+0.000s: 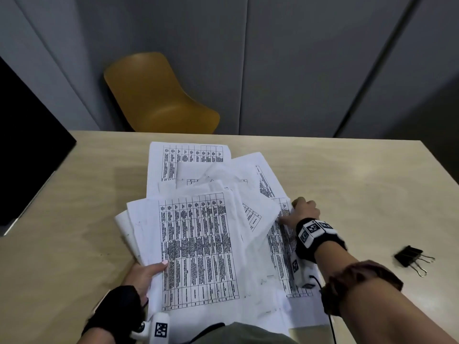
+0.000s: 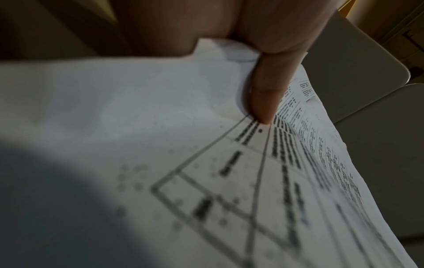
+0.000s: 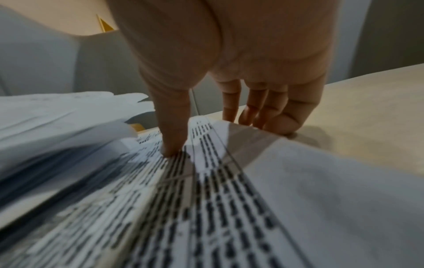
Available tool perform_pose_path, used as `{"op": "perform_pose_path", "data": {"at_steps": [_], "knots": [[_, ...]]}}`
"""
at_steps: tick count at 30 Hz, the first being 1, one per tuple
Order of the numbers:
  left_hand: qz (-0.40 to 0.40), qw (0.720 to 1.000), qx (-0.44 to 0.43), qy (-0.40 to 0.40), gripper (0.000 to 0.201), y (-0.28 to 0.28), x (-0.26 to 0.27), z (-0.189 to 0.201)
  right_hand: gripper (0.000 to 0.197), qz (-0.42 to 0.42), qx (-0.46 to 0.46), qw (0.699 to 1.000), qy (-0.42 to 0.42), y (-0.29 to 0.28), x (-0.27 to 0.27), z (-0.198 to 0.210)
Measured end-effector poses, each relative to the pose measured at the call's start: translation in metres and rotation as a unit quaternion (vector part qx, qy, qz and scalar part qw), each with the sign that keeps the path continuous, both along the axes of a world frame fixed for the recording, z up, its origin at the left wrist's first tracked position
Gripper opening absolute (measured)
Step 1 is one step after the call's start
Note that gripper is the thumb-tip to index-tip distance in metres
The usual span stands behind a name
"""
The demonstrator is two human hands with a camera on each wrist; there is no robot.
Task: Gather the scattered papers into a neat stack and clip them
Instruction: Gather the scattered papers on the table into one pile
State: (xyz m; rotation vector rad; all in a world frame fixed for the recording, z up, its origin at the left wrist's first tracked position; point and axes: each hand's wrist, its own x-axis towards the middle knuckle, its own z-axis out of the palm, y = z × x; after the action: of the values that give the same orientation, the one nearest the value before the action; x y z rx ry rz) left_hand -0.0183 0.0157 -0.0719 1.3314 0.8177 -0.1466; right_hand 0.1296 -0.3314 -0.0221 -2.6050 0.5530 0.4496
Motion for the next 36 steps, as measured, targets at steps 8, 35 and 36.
{"op": "perform_pose_path", "data": {"at_steps": [8, 35, 36], "knots": [[0.003, 1.0, -0.012, 0.002, 0.035, 0.003, 0.003, -0.004, 0.033, -0.034, 0.094, 0.994, -0.047, -0.011, -0.007, -0.003], [0.009, 0.999, 0.032, 0.004, 0.035, -0.008, 0.004, 0.008, 0.016, -0.057, 0.202, 0.978, 0.013, -0.002, -0.101, 0.002], [0.011, 0.999, 0.035, 0.003, 0.035, -0.008, 0.004, 0.008, 0.015, -0.069, 0.208, 0.976, 0.002, -0.005, -0.1, 0.004]]}}
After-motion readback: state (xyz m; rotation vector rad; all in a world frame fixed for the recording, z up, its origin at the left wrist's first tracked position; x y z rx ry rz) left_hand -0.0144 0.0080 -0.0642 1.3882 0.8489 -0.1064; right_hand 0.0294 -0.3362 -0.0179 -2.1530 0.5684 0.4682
